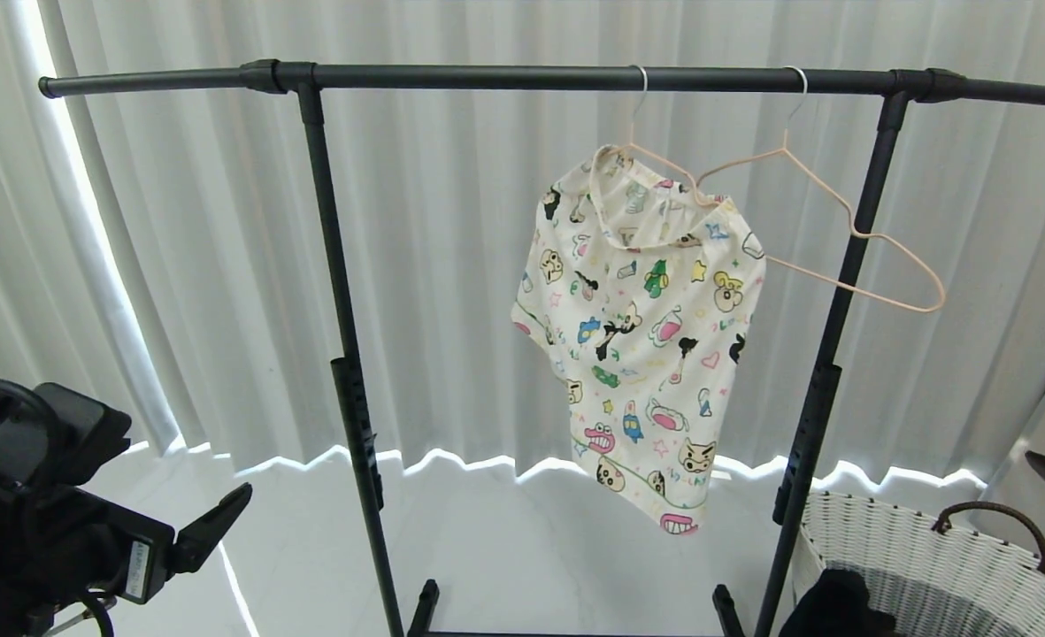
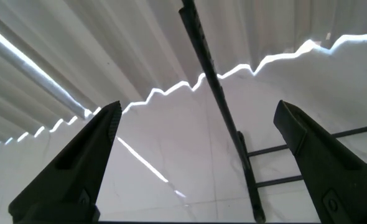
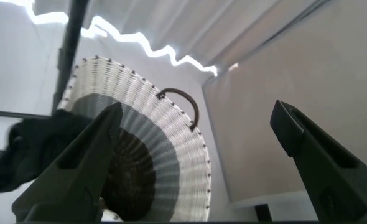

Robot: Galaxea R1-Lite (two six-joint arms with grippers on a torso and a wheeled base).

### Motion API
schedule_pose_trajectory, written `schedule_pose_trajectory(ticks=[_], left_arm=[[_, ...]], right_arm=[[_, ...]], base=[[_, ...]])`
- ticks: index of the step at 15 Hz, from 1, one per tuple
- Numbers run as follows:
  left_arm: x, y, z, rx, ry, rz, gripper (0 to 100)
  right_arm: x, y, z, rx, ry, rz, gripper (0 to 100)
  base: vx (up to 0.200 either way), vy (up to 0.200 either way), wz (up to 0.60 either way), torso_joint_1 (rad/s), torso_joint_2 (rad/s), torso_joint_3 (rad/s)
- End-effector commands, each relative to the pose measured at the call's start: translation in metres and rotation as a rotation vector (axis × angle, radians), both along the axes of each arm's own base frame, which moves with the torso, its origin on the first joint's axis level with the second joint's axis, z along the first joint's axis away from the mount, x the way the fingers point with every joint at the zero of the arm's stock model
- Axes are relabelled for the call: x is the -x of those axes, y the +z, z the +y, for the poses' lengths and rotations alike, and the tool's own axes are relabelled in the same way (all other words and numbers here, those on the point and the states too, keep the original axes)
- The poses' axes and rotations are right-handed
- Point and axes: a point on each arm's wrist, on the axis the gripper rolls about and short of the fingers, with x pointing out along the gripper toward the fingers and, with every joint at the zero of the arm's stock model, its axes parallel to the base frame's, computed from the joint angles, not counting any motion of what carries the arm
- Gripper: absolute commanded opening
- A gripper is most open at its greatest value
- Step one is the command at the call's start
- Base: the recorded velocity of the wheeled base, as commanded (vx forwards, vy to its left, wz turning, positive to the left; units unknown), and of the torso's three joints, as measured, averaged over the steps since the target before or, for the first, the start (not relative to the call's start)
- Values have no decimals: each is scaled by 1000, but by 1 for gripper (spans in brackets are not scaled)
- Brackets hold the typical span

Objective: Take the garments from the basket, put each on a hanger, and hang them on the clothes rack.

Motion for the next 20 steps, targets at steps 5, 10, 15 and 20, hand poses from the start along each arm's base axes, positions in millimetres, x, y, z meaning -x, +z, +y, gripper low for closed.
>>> schedule_pose_trajectory(ticks=[5,10,15,20], left_arm=[[1,0,-5,0,-40,-3,100],[4,0,-16,17,-120,-1,100],[10,2,-35,82,-250,-1,100],[11,-1,-43,132,-283,31,100]], right_arm=[[2,-18,5,-12,43,72,100],[-14,-85,51,-21,348,406,100],[-46,-140,70,6,386,562,100],[-75,-183,90,22,430,583,100]], base=[[0,-80,0,3,0,1],[0,0,0,0,0,0],[0,0,0,0,0,0],[0,0,0,0,0,0]])
